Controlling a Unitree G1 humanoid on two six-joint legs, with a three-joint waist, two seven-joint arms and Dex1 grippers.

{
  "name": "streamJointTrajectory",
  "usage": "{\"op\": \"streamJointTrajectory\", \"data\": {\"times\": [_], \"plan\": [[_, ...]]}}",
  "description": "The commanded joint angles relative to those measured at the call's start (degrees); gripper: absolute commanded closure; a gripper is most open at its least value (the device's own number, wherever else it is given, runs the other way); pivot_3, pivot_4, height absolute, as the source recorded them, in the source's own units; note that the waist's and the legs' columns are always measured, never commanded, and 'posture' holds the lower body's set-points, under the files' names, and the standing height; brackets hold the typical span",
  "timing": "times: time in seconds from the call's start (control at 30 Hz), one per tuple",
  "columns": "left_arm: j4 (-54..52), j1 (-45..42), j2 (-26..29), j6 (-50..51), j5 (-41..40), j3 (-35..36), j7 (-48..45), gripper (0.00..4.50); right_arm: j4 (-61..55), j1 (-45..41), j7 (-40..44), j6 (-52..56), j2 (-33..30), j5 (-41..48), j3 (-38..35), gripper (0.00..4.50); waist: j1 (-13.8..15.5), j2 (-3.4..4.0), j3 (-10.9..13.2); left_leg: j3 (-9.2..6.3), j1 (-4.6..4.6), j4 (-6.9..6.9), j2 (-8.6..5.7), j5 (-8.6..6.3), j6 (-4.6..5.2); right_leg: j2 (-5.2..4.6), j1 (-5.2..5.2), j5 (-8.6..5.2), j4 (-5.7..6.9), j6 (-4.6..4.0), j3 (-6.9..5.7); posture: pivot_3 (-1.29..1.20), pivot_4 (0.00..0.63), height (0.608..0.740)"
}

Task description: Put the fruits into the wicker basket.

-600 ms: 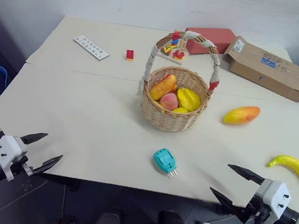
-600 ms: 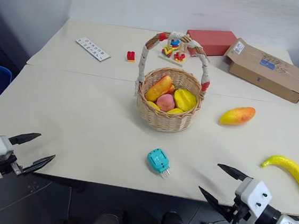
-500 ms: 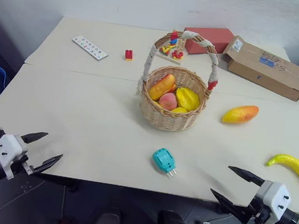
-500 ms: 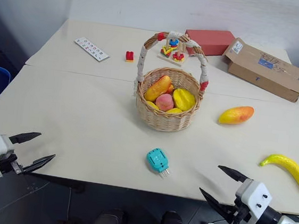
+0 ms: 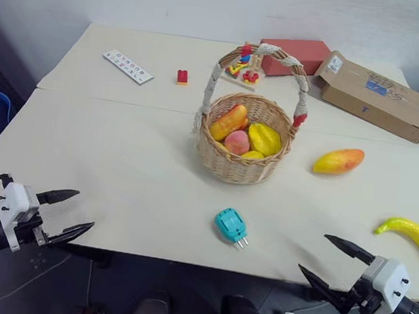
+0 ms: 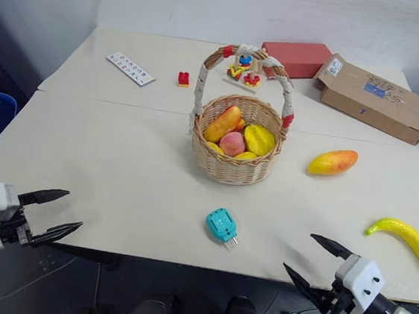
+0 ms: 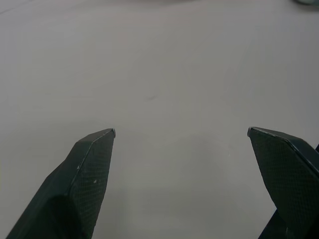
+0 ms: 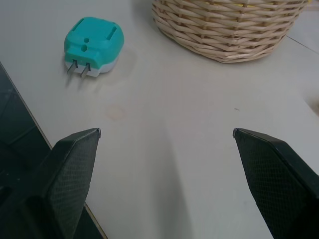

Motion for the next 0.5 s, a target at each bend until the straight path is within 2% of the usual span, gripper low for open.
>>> {"op": "streamJointTrajectory", "data": {"times": [0.03,0.17,0.2,0.27,0.37,0.5], "plan": [[-7.17,2.32,3.98,4.64,-3.0,-3.1,-6.22,0.0,-4.92,-0.06,0.46,3.95,-0.46,5.39,1.84,0.07,-0.03,0.0,0.0,0.0,0.0,0.01,0.0,0.0,0.0,-0.01,0.0,0.0,0.0,0.0,0.01,0.0,0.15,0.74],[-13.53,-0.9,5.14,5.71,-3.68,-9.06,-8.59,0.0,-15.79,-7.95,-6.96,20.3,-3.6,11.06,11.09,0.07,-0.33,0.15,0.01,0.02,0.04,-0.01,0.06,0.01,-0.04,-0.05,0.0,0.0,0.0,-0.06,0.16,0.0,0.15,0.74],[-14.28,-2.45,4.8,6.15,-3.88,-10.37,-8.54,0.0,-16.79,-10.91,-8.89,23.63,-3.82,10.97,13.71,0.07,-0.31,0.14,0.01,0.01,0.05,0.01,0.08,0.05,-0.1,-0.05,0.0,0.0,0.0,-0.06,0.16,0.0,0.15,0.74],[-15.58,-4.91,3.72,6.68,-3.87,-12.83,-8.29,0.0,-16.63,-17.54,-14.89,31.36,-4.1,5.01,20.54,0.07,-0.11,0.13,0.0,-0.11,0.0,0.0,0.16,0.15,-0.19,-0.03,-0.01,0.1,-0.01,-0.25,0.14,0.0,0.15,0.74],[-17.33,-7.02,2.67,7.55,-3.73,-15.38,-7.56,0.0,-13.81,-26.86,-23.11,37.64,0.52,-0.67,28.63,0.07,-0.07,0.12,-0.01,-0.2,-0.09,-0.04,0.16,0.19,-0.26,0.04,-0.13,0.1,0.01,-0.33,0.08,0.0,0.15,0.74],[-19.0,-7.15,2.51,9.25,-4.32,-15.75,-6.82,0.0,-10.77,-31.64,-27.24,40.96,4.95,-3.85,32.54,0.07,-0.08,0.12,-0.01,0.01,-0.49,-0.02,-0.06,0.32,-0.49,0.22,-0.88,0.07,0.61,-0.39,0.02,0.0,0.15,0.74]]}}
